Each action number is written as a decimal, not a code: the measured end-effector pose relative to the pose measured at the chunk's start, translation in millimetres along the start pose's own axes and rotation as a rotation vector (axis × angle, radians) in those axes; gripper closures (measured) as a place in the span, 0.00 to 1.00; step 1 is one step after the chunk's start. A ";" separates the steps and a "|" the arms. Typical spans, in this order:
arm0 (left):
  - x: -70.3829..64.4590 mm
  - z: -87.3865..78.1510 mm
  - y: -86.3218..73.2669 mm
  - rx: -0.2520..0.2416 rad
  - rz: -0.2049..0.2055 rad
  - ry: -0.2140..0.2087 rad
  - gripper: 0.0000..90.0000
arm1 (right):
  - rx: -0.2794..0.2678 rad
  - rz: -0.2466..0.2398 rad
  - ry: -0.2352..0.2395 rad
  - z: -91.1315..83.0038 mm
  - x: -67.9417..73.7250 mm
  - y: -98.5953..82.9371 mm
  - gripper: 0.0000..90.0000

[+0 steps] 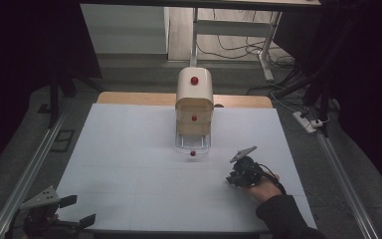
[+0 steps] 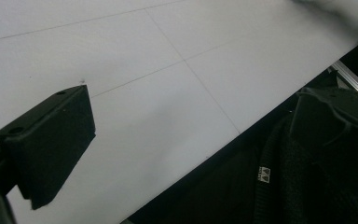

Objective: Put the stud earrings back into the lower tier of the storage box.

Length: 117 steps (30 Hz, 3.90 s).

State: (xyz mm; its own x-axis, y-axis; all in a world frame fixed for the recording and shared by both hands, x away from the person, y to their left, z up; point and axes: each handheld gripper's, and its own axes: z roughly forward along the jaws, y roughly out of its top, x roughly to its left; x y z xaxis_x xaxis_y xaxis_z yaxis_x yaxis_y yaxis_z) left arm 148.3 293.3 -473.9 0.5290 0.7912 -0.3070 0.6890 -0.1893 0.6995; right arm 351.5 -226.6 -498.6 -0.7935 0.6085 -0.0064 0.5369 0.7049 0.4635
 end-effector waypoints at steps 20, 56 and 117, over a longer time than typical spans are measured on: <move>0.0 0.6 0.2 0.005 0.000 -0.001 0.00 | -0.185 0.049 -0.011 -28.2 -2.4 9.9 0.79; 0.4 0.7 0.3 0.004 -0.004 0.001 0.00 | -0.385 0.068 0.029 -38.1 6.1 51.7 0.79; 1.4 -0.3 -0.3 -0.001 -0.015 0.001 0.00 | -0.389 0.018 -0.003 12.4 16.5 106.3 0.33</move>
State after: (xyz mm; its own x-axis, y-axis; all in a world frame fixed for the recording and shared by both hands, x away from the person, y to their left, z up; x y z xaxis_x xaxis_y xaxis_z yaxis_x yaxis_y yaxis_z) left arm 148.6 294.7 -474.4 0.5182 0.7945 -0.3165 0.6964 -0.1771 0.6954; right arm 399.0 -137.1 -460.5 -0.7836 0.6212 0.0021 0.4016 0.5040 0.7647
